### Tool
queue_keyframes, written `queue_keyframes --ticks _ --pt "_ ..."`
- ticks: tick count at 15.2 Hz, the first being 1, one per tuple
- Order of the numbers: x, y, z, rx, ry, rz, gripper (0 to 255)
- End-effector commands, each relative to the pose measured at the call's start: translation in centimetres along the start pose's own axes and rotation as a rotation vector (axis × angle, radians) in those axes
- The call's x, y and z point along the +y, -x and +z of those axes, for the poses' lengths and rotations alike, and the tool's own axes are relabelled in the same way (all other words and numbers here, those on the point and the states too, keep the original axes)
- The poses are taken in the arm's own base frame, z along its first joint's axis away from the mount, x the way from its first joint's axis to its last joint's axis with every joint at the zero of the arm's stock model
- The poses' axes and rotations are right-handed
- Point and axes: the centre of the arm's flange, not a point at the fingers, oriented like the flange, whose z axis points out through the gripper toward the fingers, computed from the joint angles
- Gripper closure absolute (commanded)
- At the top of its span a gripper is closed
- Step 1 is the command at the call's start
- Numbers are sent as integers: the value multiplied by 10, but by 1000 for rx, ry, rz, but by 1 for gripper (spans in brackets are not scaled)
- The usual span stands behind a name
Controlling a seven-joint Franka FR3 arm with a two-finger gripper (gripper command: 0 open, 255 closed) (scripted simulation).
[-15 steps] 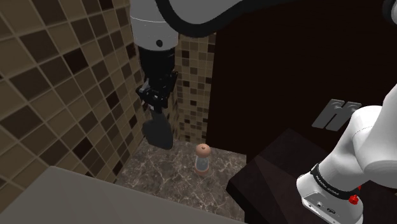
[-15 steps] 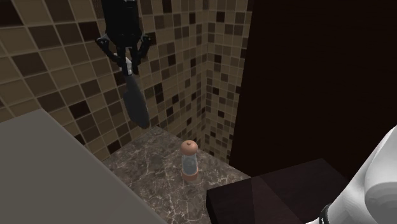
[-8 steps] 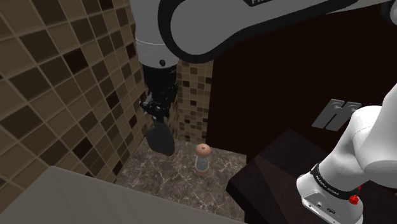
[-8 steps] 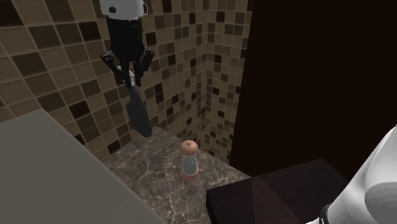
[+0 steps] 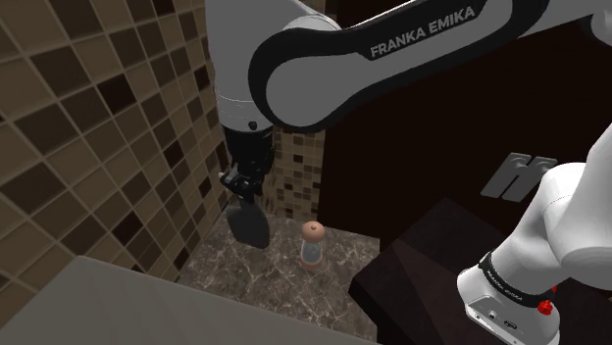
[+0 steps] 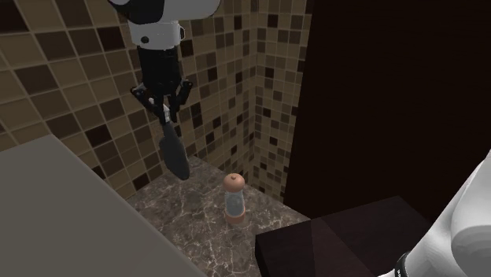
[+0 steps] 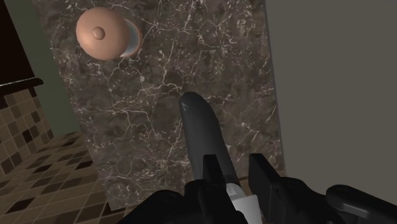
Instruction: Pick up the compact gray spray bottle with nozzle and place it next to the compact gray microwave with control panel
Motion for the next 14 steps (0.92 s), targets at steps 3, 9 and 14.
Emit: queue_keyframes --ticks 3,9,14 --pt "1 1 21 1 0 0 255" --pt "3 2 53 1 0 0 255" --pt "5 4 79 1 0 0 255"
